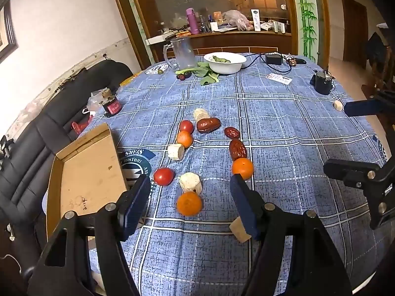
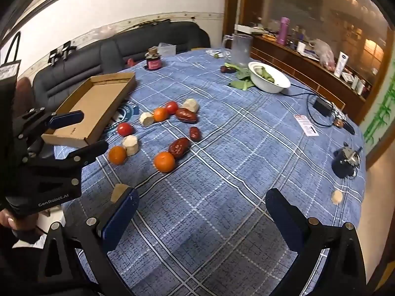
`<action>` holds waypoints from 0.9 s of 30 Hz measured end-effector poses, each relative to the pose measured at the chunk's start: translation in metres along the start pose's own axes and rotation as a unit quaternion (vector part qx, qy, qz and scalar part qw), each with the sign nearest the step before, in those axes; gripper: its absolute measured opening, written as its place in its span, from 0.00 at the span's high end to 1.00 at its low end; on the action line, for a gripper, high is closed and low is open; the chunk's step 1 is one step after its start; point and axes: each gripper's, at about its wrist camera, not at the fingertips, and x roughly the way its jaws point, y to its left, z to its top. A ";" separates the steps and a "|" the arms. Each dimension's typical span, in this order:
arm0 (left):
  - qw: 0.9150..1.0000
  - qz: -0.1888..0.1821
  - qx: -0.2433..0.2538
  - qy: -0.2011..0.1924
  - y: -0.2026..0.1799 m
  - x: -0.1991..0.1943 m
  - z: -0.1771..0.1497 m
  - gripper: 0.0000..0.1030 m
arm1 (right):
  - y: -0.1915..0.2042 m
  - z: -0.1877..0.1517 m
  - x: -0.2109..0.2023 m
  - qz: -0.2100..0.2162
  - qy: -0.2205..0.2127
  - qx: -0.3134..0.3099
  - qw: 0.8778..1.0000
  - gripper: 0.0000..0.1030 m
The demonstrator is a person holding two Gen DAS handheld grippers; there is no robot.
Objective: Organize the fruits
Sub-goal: 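Move the left tool toward the beige cylinder while the right tool approaches a mandarin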
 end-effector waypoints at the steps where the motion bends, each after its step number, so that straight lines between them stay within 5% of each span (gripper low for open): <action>1: 1.000 0.000 0.000 0.001 0.000 0.000 0.000 0.36 | 0.001 0.000 0.001 0.002 0.001 -0.004 1.000 0.00; 27: 1.000 -0.003 -0.004 0.017 0.005 0.010 -0.014 0.36 | 0.015 0.001 0.018 0.030 0.013 -0.042 0.999 0.00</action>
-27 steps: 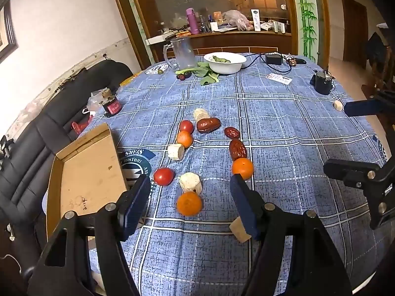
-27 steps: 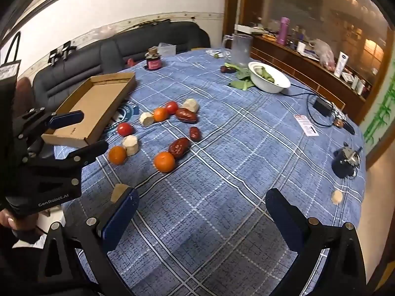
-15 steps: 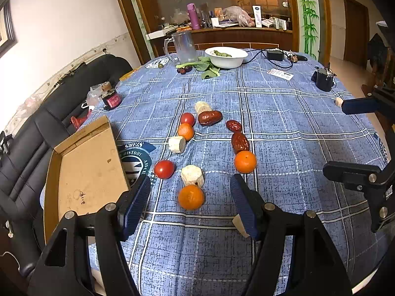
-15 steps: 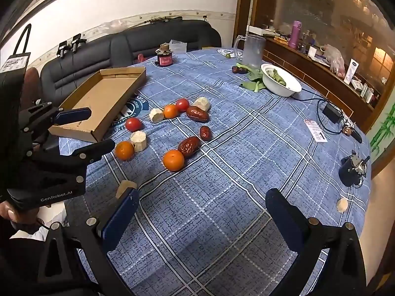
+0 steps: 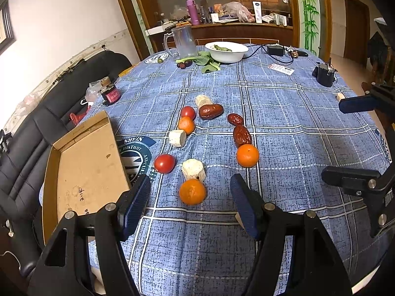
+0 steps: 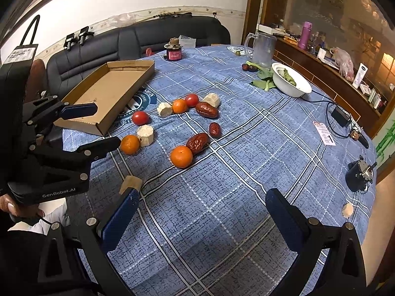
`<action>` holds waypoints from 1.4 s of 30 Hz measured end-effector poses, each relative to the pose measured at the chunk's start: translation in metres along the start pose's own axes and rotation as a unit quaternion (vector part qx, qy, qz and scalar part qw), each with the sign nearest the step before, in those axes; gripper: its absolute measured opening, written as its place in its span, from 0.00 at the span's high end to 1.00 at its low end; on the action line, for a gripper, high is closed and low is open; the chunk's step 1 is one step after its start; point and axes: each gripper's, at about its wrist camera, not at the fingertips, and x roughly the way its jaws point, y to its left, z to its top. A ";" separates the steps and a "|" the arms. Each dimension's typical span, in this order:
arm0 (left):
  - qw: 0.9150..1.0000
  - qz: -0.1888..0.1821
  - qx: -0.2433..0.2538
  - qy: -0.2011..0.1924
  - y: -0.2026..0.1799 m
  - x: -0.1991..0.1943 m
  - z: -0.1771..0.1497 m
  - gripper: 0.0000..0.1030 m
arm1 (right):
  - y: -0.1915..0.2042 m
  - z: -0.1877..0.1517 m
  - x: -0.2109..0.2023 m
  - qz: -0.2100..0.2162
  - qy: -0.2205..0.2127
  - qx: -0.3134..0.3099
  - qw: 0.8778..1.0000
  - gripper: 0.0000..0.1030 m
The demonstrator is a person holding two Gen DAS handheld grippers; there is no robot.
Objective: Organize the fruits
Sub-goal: 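Move the left tool toward the beige cylinder while the right tool approaches a mandarin, then close the left tool on the beige cylinder while the right tool grasps the mandarin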
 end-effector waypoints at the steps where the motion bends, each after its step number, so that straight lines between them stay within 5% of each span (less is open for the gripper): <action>1: 1.000 -0.001 0.000 0.001 0.000 0.000 0.000 0.36 | 0.000 -0.001 0.000 0.001 0.000 0.000 1.000 0.00; 9: 1.000 -0.010 -0.001 0.012 0.002 0.003 -0.002 0.36 | 0.000 -0.001 0.003 0.006 0.003 0.000 1.000 0.00; 18: 0.995 -0.083 -0.009 0.056 0.016 0.015 -0.018 0.36 | 0.003 -0.003 0.018 0.048 -0.001 0.002 0.999 0.06; 23: 0.986 -0.155 0.002 0.057 0.004 0.012 -0.027 0.36 | 0.006 0.003 0.040 0.094 0.003 0.010 0.996 0.15; 28: 0.983 -0.160 0.039 0.086 -0.014 0.025 -0.031 0.36 | 0.008 0.015 0.072 0.118 0.022 0.021 0.992 0.26; 36: 0.977 -0.182 0.027 0.108 -0.019 0.054 -0.036 0.36 | 0.007 0.027 0.117 0.122 0.053 0.041 0.990 0.45; 39: 0.977 -0.190 0.030 0.096 -0.020 0.053 -0.036 0.46 | 0.008 0.028 0.125 0.117 0.052 0.044 0.991 0.51; 41: 0.975 -0.200 0.032 0.089 -0.020 0.051 -0.037 0.67 | 0.007 0.031 0.126 0.108 0.051 0.046 0.992 0.59; 42: 0.975 -0.201 0.033 0.087 -0.021 0.050 -0.037 0.67 | 0.006 0.031 0.126 0.100 0.052 0.047 0.992 0.67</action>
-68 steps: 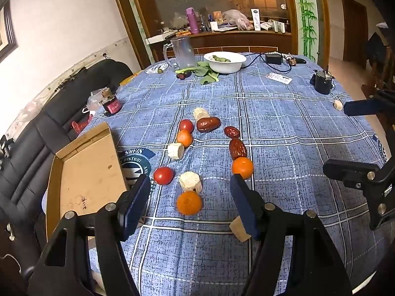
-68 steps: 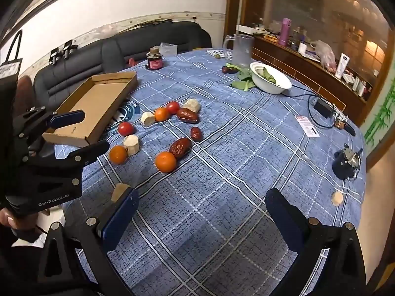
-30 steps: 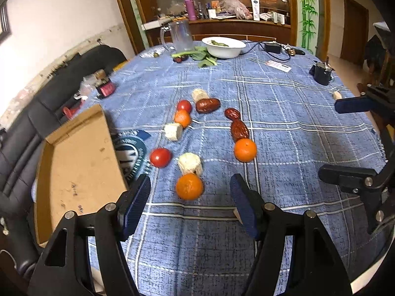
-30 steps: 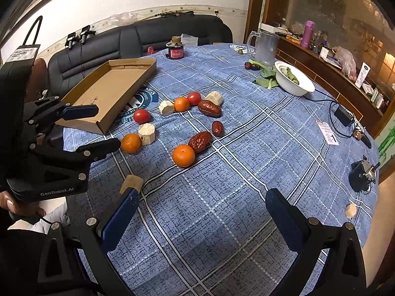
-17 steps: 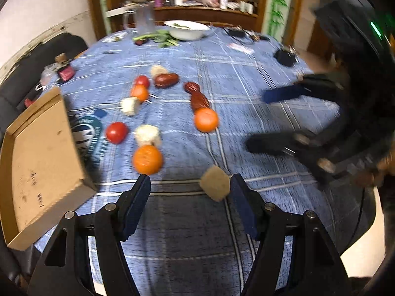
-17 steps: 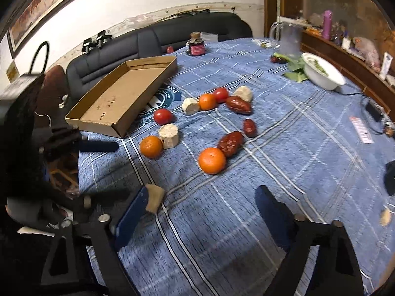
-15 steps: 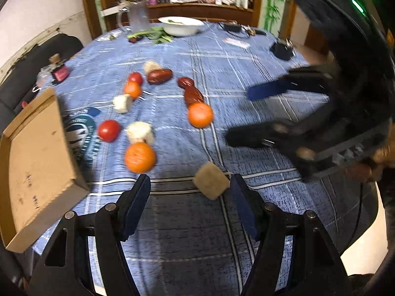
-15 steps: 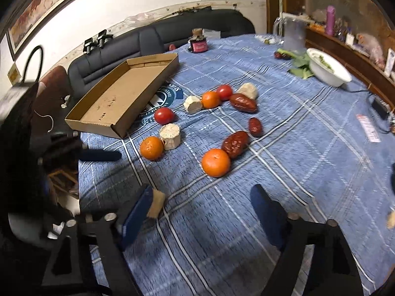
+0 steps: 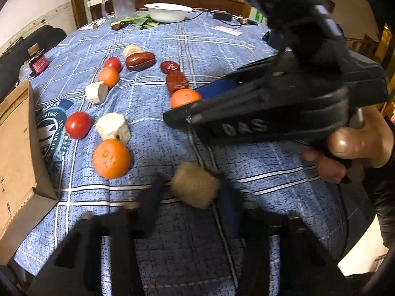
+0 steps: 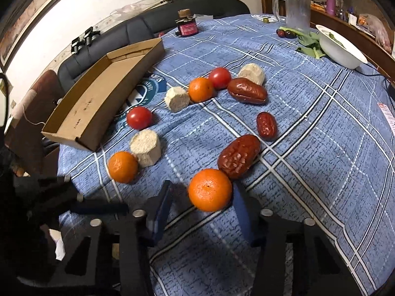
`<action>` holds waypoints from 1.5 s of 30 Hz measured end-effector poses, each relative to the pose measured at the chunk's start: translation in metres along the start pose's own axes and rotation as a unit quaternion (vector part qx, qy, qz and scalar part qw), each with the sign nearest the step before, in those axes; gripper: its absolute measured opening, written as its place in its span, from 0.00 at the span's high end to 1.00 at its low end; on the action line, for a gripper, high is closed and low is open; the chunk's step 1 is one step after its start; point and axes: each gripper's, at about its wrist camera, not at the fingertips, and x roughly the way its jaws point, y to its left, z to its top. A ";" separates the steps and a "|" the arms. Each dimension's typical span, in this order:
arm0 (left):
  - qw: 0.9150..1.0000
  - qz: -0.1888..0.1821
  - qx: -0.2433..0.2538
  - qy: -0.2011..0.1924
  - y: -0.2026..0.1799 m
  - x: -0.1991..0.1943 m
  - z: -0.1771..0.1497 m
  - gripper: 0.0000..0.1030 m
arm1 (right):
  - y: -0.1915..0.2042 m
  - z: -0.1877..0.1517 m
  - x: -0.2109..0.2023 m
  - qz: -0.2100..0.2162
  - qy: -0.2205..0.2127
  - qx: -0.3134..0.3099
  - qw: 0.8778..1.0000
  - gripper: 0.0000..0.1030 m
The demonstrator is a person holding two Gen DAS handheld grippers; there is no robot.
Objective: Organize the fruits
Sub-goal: 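Close the left tool on the beige cylinder while the right tool grasps the mandarin, then carry the beige cylinder and the mandarin in both tools over the cardboard tray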
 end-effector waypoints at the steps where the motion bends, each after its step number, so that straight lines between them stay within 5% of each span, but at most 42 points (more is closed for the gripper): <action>1: 1.000 0.002 0.001 -0.001 0.000 0.000 0.000 0.67 | -0.001 0.000 -0.001 0.004 0.001 0.004 1.000 0.67; 19: 0.998 0.030 -0.046 -0.041 0.041 -0.046 -0.005 0.67 | 0.011 -0.025 -0.061 0.033 -0.058 0.049 0.997 0.68; 45: 0.989 0.072 -0.112 -0.071 0.107 -0.080 -0.022 0.67 | 0.085 0.012 -0.050 0.071 -0.068 -0.005 0.995 0.68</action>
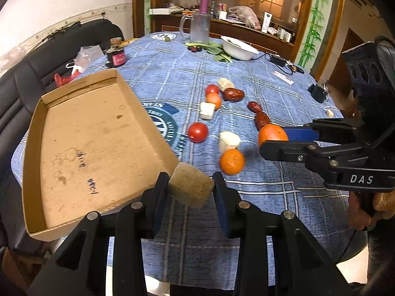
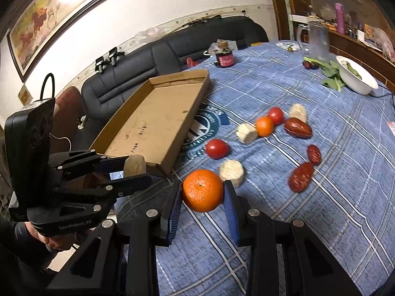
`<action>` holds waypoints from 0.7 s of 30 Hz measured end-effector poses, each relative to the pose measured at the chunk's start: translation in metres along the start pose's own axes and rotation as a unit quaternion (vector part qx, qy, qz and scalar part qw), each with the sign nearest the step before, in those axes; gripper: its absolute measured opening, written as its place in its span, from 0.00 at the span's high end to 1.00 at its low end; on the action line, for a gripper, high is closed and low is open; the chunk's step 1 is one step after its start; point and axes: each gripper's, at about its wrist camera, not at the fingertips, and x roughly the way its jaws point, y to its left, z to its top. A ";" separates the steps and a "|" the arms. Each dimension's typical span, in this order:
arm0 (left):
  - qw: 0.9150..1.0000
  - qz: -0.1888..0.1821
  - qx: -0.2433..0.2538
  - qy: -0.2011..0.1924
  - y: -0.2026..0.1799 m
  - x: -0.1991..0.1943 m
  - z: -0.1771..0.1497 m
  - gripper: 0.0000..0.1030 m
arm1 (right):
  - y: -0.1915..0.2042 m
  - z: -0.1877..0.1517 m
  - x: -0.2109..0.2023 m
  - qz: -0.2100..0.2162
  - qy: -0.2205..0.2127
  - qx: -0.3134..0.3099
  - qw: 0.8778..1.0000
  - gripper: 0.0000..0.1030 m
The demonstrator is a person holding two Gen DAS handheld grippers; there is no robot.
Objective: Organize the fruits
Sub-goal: 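Carry the beige cylinder and the mandarin in both tools over the cardboard tray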
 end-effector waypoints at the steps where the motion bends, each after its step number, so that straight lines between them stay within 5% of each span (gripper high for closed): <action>1: 1.000 0.003 -0.003 -0.002 0.004 -0.002 0.000 0.67 | 0.003 0.002 0.002 0.002 0.000 -0.003 1.000 0.68; 12: 0.996 0.066 -0.059 -0.022 0.073 -0.015 0.012 0.67 | 0.060 0.046 0.044 0.047 0.004 -0.054 0.997 0.68; 21: 0.990 0.107 -0.094 0.004 0.121 0.001 0.006 0.67 | 0.102 0.065 0.118 0.057 0.065 -0.098 0.991 0.68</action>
